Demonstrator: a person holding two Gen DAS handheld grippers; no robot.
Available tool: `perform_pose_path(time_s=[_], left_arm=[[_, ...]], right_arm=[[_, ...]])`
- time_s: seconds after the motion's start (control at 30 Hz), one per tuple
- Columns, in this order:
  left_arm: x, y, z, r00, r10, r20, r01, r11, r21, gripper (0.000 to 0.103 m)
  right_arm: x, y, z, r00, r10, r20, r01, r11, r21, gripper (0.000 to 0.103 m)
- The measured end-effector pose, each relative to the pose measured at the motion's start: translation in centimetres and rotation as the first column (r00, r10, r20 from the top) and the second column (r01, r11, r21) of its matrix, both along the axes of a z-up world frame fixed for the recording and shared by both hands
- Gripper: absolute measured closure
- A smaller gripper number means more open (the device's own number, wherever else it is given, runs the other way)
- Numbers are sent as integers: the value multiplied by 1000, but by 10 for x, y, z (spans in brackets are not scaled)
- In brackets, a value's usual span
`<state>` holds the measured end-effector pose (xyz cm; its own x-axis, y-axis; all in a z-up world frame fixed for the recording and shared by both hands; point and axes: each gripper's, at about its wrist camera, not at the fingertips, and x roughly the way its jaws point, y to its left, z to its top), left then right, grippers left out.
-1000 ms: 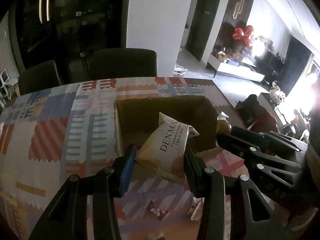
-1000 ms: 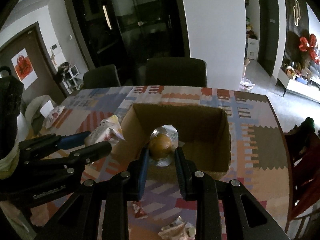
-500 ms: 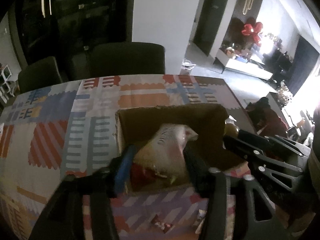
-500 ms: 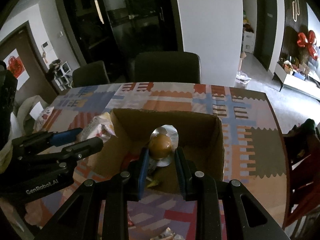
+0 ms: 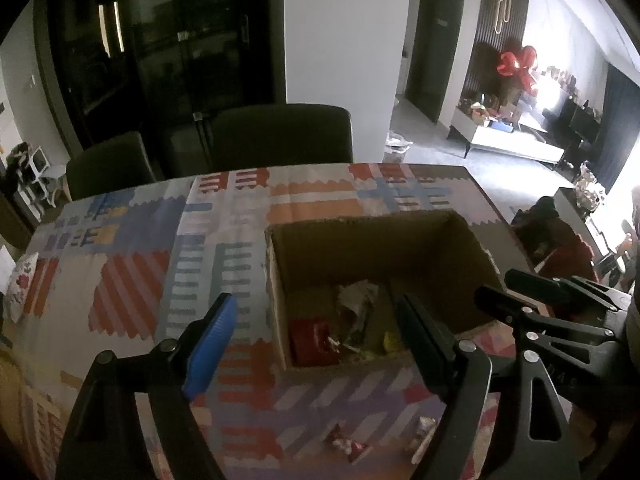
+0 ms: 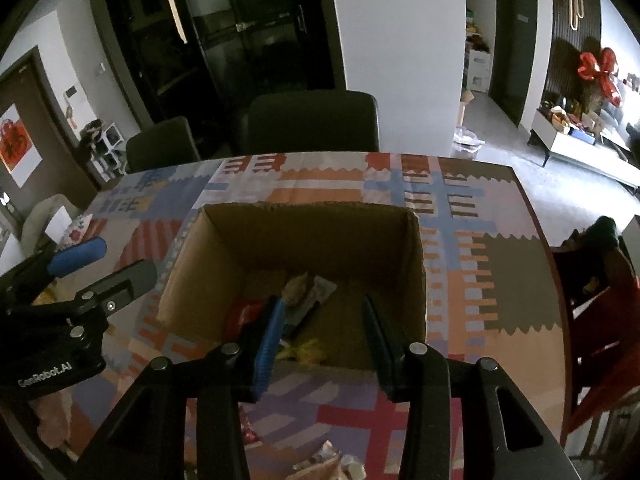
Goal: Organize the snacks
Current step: 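Open both grippers to drop the snacks into the box, then withdraw both grippers from the box toward the remaining snacks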
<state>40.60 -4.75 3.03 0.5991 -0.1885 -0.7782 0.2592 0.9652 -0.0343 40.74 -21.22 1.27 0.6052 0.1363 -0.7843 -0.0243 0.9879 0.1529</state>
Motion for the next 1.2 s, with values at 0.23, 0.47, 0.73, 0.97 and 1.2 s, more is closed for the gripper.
perform_pose_path(time_s=[0.23, 0.47, 0.73, 0.97, 1.2], left_arm=[[-30, 4, -5, 999, -30, -17, 30, 999, -13, 21], [-57, 13, -17, 998, -29, -48, 29, 1000, -4, 21], [-67, 19, -59, 983, -12, -182, 5, 999, -38, 21], [-61, 14, -102, 960, 8, -279, -13, 1000, -15, 24], [-50, 7, -142, 918, 16, -396, -21, 1000, -8, 34]], right_arm=[[-26, 12, -4, 999, 41, -20, -41, 999, 6, 57], [-49, 22, -20, 994, 74, -75, -73, 997, 12, 57], [-56, 27, -54, 972, 100, -212, -100, 995, 11, 57], [-49, 10, -96, 945, 21, -326, -19, 1000, 11, 57], [-43, -5, -135, 893, -40, -449, 43, 999, -2, 57]])
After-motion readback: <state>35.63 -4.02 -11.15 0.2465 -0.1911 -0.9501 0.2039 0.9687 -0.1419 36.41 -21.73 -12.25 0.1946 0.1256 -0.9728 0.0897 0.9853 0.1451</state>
